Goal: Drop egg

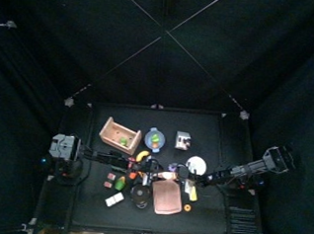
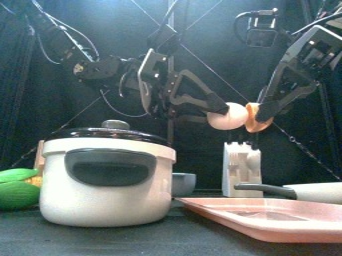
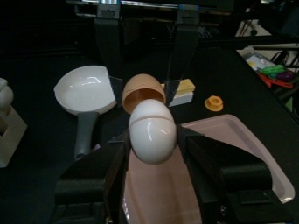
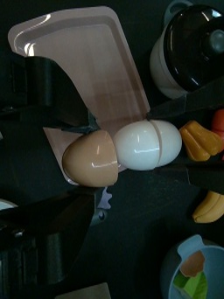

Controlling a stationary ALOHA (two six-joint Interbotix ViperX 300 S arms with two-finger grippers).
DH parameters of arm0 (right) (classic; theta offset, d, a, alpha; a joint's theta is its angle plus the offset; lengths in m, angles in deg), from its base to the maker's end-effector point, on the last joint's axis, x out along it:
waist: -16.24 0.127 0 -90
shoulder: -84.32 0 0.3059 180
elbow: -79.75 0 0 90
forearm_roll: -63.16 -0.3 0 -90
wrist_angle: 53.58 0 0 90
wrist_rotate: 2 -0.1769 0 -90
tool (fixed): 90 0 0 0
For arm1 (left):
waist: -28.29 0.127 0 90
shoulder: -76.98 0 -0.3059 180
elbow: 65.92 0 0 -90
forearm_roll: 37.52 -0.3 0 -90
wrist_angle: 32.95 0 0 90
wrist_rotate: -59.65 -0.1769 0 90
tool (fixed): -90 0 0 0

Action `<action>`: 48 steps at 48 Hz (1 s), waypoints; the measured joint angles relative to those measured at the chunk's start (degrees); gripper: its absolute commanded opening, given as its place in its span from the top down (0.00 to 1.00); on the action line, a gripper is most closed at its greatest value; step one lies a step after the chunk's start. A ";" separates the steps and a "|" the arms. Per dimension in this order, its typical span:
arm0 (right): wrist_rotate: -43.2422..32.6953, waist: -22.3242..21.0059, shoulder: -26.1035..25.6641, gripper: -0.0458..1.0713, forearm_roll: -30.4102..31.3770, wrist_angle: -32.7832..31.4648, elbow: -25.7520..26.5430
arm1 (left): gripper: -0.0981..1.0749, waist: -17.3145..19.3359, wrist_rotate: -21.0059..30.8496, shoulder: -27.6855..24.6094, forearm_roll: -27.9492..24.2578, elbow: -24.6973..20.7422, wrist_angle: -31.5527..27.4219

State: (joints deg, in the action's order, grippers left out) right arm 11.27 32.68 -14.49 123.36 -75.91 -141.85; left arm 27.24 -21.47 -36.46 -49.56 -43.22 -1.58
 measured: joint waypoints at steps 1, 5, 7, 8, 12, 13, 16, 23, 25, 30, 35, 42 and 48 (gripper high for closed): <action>0.00 0.00 -0.09 0.39 0.00 0.00 0.00 | 0.32 0.00 0.00 0.00 0.00 0.09 0.00; 0.00 0.00 -0.09 0.39 0.09 0.00 0.00 | 0.32 0.00 0.00 0.00 0.00 0.18 0.00; 0.00 0.00 0.00 0.39 0.09 0.00 0.00 | 0.32 0.00 0.00 0.00 0.00 0.35 0.00; 0.00 -0.09 -0.09 0.40 0.18 0.00 0.00 | 0.32 0.00 0.00 0.00 0.00 0.44 0.00; 0.00 -0.09 0.00 0.39 0.18 0.00 0.00 | 0.32 -0.18 0.00 0.00 0.00 0.79 -0.09; 0.00 -0.09 0.00 0.39 0.18 0.00 0.00 | 0.32 -0.26 0.00 0.00 -0.09 0.79 -0.09; 0.00 -0.09 -0.09 0.39 0.18 0.00 0.00 | 0.32 -0.53 0.00 0.00 0.00 1.23 -0.18; 0.00 -0.09 -0.09 0.39 0.18 0.00 0.00 | 0.32 -1.05 0.00 -0.35 0.00 2.02 -0.18; 0.00 -0.09 -0.09 0.39 0.18 0.00 0.00 | 0.32 -1.32 0.00 -0.62 0.00 2.02 -0.18; 0.00 -0.09 -0.09 0.39 0.18 0.00 0.00 | 0.32 -2.11 0.00 -2.20 0.00 2.02 -0.26; 0.00 -0.18 -0.09 0.39 0.09 0.00 0.09 | 0.32 -2.81 0.00 -3.60 0.00 1.76 -0.44; 0.00 -0.18 0.00 0.40 0.09 0.00 0.00 | 0.31 -3.25 0.18 -5.01 0.00 1.05 -1.85; 0.00 -0.18 -0.09 0.39 0.09 0.00 0.09 | 0.29 -3.34 0.26 -5.80 0.00 0.44 -4.75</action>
State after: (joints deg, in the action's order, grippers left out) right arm 11.27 32.50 -14.58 123.45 -75.91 -141.76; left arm 23.90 -21.21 -42.26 -49.56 -42.78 -6.32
